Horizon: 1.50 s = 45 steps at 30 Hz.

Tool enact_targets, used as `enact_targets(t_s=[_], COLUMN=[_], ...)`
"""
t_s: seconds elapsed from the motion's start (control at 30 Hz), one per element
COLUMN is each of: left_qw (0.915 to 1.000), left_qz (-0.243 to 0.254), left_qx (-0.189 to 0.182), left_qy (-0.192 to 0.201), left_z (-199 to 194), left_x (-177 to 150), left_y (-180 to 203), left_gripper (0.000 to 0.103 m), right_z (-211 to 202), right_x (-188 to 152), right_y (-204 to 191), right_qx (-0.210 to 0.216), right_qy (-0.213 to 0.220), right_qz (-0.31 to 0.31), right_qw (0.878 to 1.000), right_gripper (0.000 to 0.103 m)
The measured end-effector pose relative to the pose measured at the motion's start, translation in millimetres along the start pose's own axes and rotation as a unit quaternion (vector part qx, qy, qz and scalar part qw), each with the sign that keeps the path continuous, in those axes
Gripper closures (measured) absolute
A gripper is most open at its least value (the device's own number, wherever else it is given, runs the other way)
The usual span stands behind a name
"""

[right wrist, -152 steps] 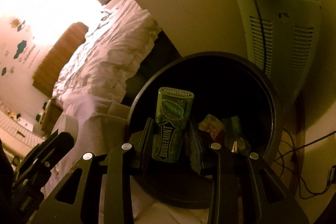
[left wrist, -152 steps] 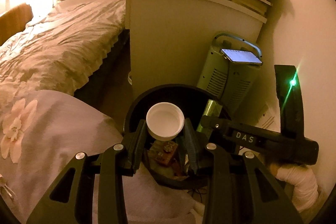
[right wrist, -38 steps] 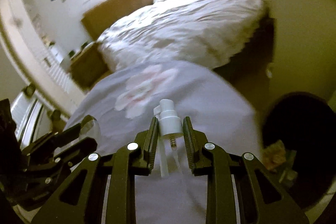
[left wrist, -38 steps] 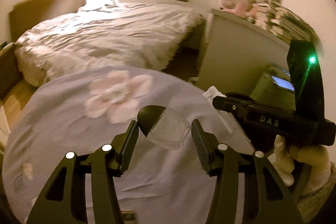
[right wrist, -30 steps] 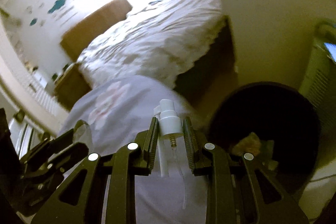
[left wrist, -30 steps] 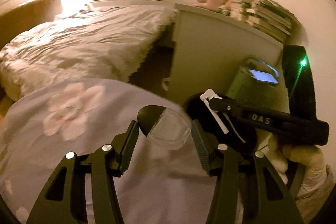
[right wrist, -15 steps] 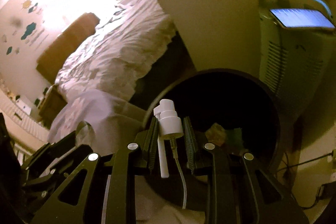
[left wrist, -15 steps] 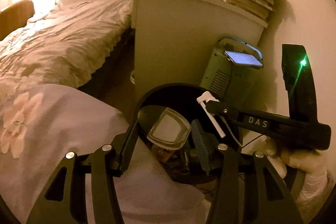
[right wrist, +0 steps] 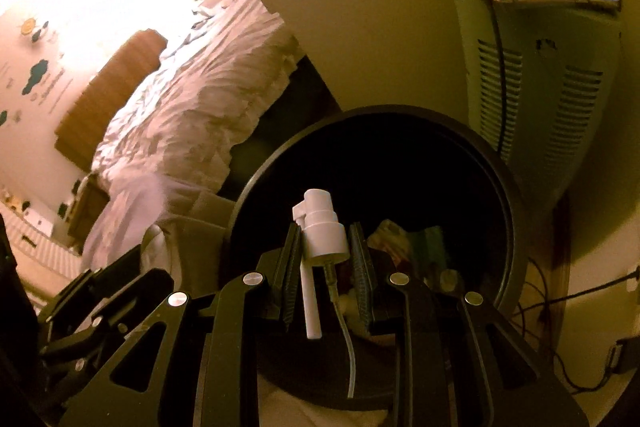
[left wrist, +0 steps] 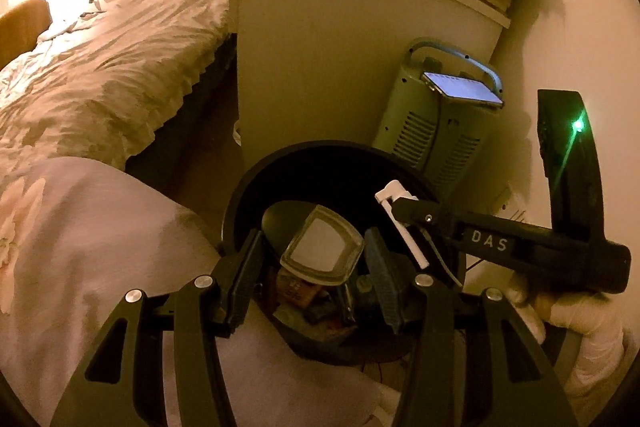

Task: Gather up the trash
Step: 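Carry the bottle and spray nozzle over the bin and open both tools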

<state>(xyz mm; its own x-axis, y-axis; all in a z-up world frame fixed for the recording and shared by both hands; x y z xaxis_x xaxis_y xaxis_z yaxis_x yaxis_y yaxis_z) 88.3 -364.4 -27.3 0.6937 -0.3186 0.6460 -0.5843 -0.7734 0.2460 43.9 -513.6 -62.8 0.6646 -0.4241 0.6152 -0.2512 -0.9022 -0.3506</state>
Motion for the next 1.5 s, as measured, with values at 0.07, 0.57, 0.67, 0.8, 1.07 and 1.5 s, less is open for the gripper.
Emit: enact_targets(t_s=[0.07, 0.57, 0.67, 0.8, 1.07, 1.5], left_qw=[1.0, 0.9999, 0.9999, 0.9997, 0.9991, 0.9931], left_qz=[0.001, 0.007, 0.008, 0.016, 0.018, -0.034], left_qx=[-0.001, 0.005, 0.01, 0.019, 0.024, 0.055], left_qy=[-0.003, -0.013, -0.011, 0.008, 0.029, 0.098], left_z=[3, 13, 11, -1, -23, -90], left_x=[-1, -1, 0, 2, 2, -12], left_y=[1, 4, 5, 6, 4, -48], left_gripper=[0.052, 0.05, 0.045, 0.027, 0.016, 0.006], right_z=[3, 18, 17, 10, -1, -23], right_x=[0, -5, -5, -5, -6, -4], right_y=[0, 8, 11, 8, -10, -65], right_qx=[-0.001, -0.006, -0.009, -0.005, -0.001, 0.014], right_qy=[-0.003, -0.02, -0.02, -0.011, -0.003, 0.02], right_qz=[0.001, 0.018, 0.023, 0.03, 0.016, -0.023], right_qw=[1.0, 1.0, 0.999, 0.999, 1.0, 0.999], right_gripper=[0.078, 0.077, 0.058, 0.045, 0.045, 0.039])
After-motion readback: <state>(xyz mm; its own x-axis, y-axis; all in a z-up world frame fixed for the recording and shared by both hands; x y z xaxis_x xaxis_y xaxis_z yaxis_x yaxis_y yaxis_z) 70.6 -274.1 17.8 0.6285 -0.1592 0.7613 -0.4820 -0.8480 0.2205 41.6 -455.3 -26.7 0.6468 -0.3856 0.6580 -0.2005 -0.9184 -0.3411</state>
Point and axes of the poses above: each gripper's, at about its wrist camera, not at the fingertips, and z roughly the way its jaws point, y to its right, x to its top, the point moved 4 cm from there along z, roughly the way its jaws point, and after that the axes turned 9 degrees about -z, right-handed, at the moved point
